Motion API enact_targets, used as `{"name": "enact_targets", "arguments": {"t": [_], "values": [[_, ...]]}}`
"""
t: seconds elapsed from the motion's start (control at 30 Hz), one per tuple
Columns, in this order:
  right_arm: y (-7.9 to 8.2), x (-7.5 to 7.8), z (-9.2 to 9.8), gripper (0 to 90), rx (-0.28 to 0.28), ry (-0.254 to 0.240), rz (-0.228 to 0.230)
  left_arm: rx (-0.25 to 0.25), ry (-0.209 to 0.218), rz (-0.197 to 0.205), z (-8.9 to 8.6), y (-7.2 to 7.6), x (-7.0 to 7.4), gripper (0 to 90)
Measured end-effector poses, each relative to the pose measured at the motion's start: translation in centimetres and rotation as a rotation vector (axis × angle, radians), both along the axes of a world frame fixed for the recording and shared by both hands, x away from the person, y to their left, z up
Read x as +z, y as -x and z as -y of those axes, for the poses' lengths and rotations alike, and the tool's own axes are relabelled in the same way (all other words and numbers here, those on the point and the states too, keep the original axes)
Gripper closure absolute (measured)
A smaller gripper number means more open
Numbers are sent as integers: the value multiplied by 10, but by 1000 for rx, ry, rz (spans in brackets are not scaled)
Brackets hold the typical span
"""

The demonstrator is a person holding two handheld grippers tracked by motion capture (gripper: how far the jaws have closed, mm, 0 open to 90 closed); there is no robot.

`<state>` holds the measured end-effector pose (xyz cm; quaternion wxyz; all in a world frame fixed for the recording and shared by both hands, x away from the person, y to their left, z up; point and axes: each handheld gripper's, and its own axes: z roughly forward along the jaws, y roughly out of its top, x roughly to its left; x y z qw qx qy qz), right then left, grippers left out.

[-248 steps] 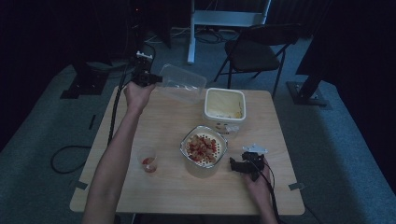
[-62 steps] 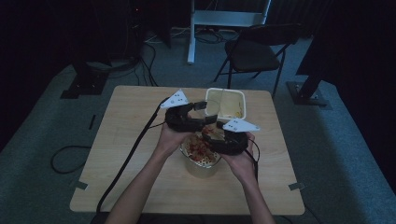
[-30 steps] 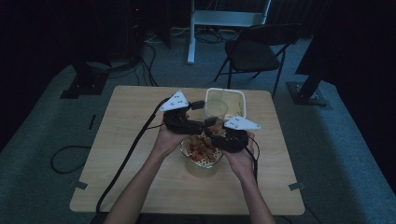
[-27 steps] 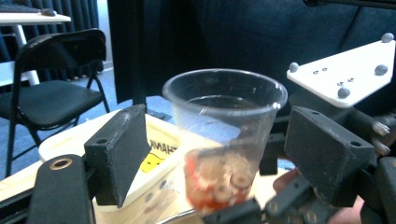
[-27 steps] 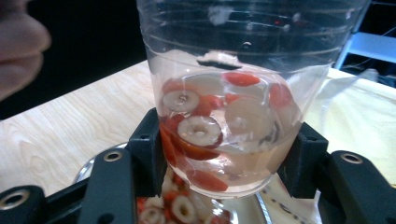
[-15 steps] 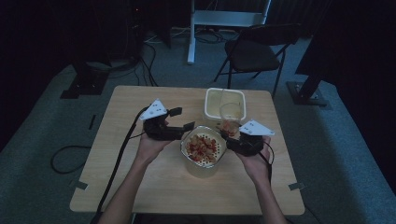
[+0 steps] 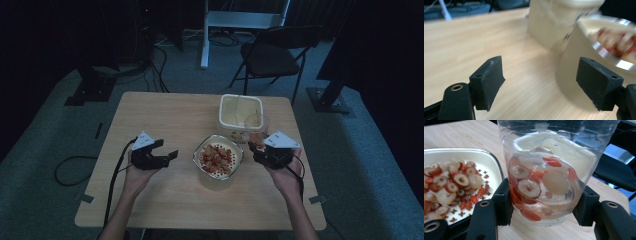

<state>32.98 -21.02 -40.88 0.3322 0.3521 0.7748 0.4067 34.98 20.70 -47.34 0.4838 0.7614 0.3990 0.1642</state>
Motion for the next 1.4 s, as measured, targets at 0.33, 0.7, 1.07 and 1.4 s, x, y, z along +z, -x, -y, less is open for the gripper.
{"name": "enact_targets", "arguments": {"t": [0.33, 0.7, 1.07, 1.4], "values": [[-1, -2, -2, 429, -8, 132, 4, 70, -52, -59, -5, 1, -37, 234], [-1, -1, -7, 431, 33, 230, 29, 80, -34, -103, -2, -7, -50, 240], [-1, 6, -14, 431, 41, 383, 73, 80, -66, -122, 0, -8, -55, 240], [-2, 9, -16, 431, 51, 440, 85, 76, -94, -130, 2, -9, -58, 240]]}}
